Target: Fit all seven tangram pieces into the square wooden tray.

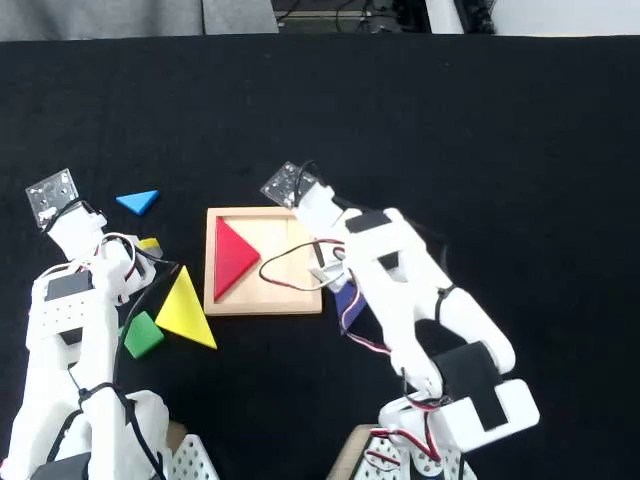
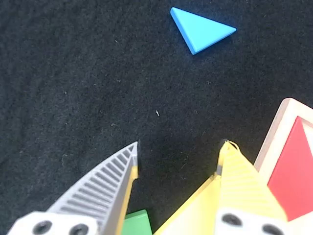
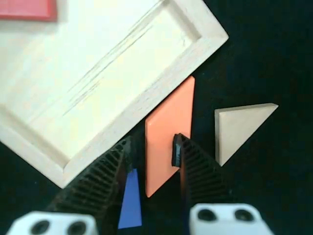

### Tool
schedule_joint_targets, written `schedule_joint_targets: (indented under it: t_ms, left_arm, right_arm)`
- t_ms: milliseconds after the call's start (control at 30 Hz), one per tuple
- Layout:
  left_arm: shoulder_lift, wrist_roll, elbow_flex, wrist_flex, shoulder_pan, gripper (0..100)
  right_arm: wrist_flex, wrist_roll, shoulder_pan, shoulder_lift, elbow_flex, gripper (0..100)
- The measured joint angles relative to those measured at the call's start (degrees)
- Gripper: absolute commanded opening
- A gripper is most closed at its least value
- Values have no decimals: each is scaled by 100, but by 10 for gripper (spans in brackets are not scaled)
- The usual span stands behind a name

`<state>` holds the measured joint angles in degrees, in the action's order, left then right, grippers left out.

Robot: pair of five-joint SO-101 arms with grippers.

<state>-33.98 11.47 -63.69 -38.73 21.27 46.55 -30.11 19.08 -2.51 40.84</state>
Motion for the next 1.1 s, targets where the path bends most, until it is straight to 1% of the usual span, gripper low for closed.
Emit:
schedule_joint_targets:
  t_ms: [67, 200, 300, 633, 767, 1100]
  left_arm:
    - [0, 0, 0, 0, 0, 263]
    - [0, 0, 0, 0, 0, 263]
    - [0, 0, 0, 0, 0, 263]
    - [0, 0, 0, 0, 0, 263]
    - [0, 0, 0, 0, 0, 263]
    - [0, 0, 0, 0, 0, 263]
  right_arm:
    - [18, 0, 0, 9, -18, 135]
    - [26, -44, -308, 18, -18, 135]
    - [26, -281, -431, 26, -18, 135]
    - [44, -413, -466, 26, -18, 145]
    - [62, -853, -264, 26, 26, 181]
    - [70, -1468, -229, 35, 26, 180]
